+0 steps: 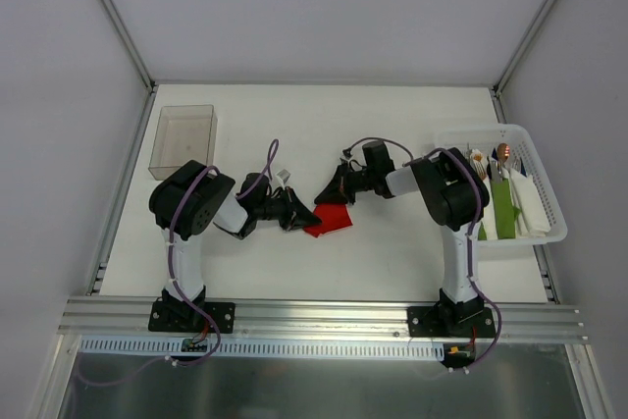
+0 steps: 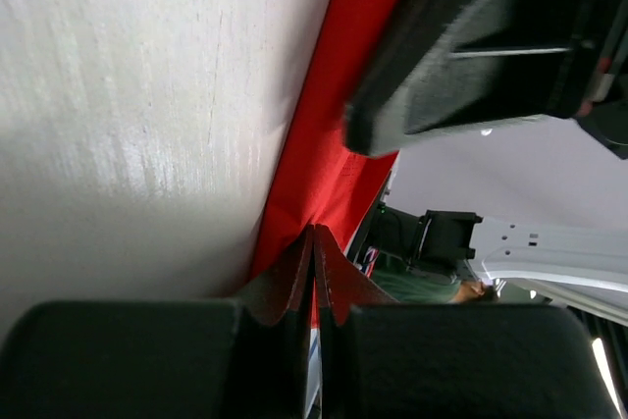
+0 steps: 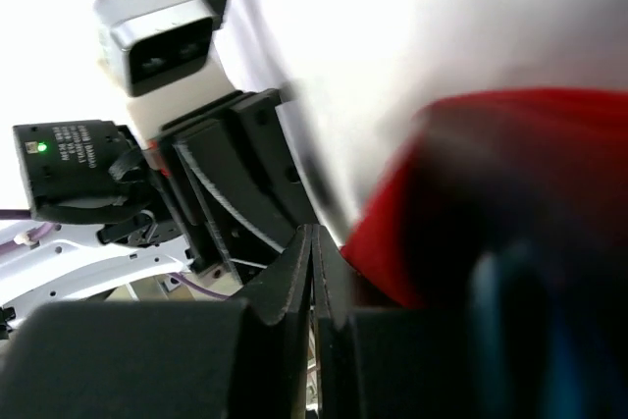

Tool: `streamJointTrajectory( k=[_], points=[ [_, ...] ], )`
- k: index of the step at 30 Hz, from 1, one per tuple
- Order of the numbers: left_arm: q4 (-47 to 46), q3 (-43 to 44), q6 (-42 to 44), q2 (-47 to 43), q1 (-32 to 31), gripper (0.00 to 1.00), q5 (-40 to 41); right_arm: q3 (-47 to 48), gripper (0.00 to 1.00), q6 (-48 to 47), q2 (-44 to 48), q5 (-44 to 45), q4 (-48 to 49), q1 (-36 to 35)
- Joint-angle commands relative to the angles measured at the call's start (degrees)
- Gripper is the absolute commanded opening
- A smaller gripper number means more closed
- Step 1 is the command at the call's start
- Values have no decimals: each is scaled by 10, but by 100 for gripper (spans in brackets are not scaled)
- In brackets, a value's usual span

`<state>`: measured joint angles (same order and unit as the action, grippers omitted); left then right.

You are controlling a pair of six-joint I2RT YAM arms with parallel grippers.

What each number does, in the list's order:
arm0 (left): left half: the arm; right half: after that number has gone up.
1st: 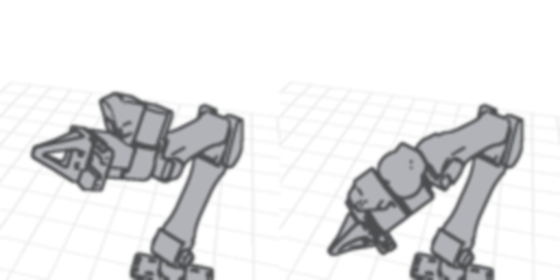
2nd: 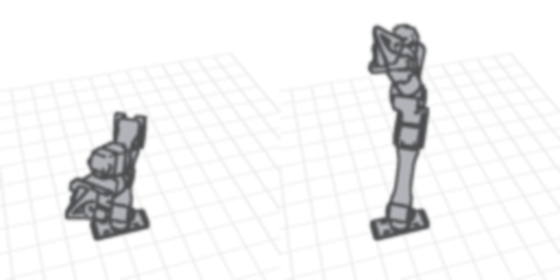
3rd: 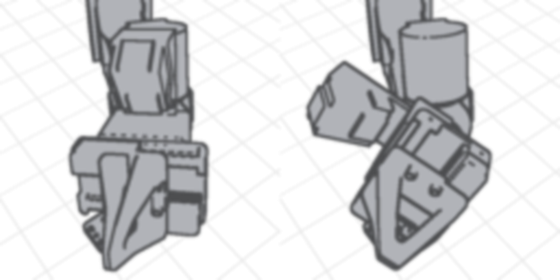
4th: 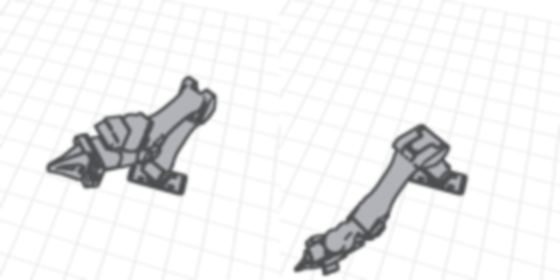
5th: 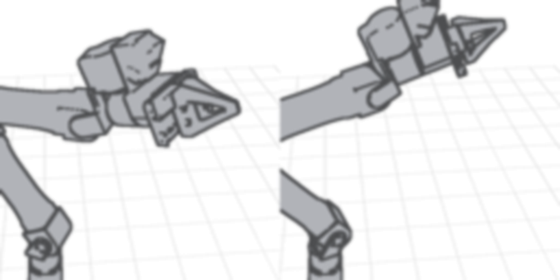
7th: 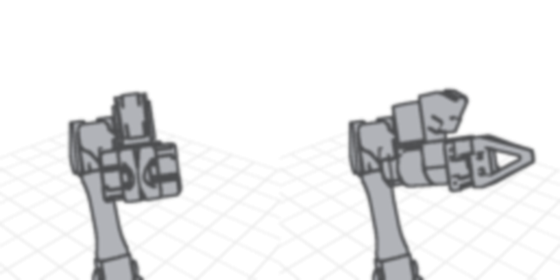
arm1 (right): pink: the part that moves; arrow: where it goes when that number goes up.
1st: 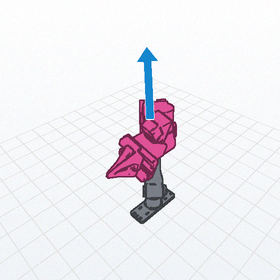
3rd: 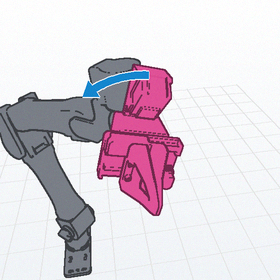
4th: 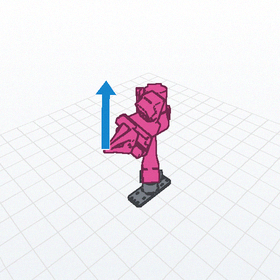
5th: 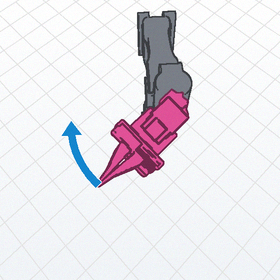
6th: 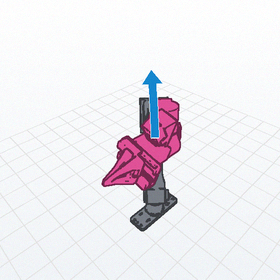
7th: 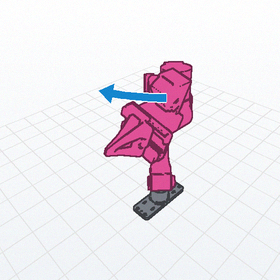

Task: Place the utensils on the paper napkin and roll it up

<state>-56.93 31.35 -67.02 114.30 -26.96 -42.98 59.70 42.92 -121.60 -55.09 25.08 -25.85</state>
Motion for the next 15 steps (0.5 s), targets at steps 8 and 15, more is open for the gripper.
streamJointTrajectory(
  k=[8, 15],
  points=[
    [142, -38, 1, 29, 16, 0, 62, 37, 1, -49, -14, 33, -65, 36],
    [138, -48, -3, 26, 19, 0, 61, 89, 1, -93, -33, 38, -129, 48]
  ],
)
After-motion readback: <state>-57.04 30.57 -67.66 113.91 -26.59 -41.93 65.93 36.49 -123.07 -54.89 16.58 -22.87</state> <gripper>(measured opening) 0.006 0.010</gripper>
